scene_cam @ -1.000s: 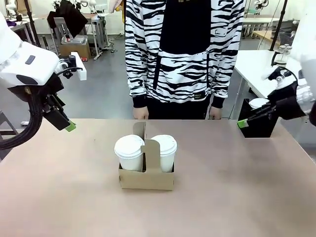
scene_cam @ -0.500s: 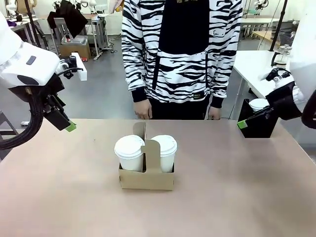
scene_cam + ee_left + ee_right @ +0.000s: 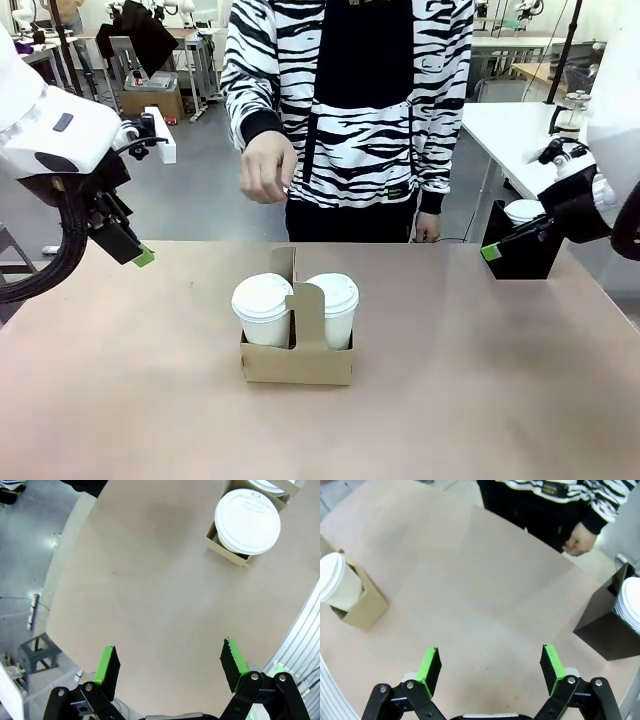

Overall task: Pour a drink into a cup and package it in a carrier.
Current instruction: Insert the held 600 ml Paper Cup into the Cup Carrier.

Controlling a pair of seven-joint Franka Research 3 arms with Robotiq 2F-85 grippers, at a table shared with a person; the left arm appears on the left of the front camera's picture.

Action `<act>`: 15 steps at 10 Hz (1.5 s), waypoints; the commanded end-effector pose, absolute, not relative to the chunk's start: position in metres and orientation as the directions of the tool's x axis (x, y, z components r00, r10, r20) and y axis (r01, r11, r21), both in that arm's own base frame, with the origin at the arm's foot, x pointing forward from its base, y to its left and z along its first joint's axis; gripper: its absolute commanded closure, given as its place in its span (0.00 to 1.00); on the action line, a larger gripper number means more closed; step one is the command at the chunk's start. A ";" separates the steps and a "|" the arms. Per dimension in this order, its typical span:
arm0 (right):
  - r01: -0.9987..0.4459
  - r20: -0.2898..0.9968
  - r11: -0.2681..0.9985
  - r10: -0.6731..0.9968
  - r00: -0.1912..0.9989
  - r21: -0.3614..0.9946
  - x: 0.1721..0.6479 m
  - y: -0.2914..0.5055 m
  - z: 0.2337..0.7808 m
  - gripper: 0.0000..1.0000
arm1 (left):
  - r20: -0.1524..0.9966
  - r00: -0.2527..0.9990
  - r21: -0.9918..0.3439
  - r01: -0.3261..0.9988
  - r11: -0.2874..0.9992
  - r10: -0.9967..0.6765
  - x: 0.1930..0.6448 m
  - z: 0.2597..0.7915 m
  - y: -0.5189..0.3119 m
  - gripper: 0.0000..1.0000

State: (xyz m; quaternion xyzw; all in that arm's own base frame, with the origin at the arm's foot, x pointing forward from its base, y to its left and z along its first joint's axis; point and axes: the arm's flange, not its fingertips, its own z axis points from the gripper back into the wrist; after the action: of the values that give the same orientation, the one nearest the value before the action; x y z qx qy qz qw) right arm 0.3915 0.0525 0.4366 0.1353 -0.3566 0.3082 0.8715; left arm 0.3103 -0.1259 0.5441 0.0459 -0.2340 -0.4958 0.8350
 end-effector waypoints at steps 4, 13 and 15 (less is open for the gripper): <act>-0.649 0.717 0.761 0.446 0.536 0.012 0.392 0.050 0.438 0.00 | 0.333 0.399 0.319 0.805 0.500 -0.854 0.310 0.544 -0.123 0.00; -0.649 0.717 0.761 0.446 0.536 0.012 0.392 0.050 0.438 0.00 | 0.333 0.399 0.319 0.805 0.500 -0.854 0.310 0.544 -0.123 0.00; -0.649 0.717 0.761 0.446 0.536 0.012 0.392 0.050 0.438 0.00 | 0.333 0.399 0.319 0.805 0.500 -0.854 0.310 0.544 -0.123 0.00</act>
State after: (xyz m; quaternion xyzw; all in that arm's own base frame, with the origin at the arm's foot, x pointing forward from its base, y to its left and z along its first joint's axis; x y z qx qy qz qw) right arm 0.3915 0.0525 0.4366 0.1352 -0.3566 0.3085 0.8714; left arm 0.3103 -0.1259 0.5441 0.0459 -0.2340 -0.4958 0.8350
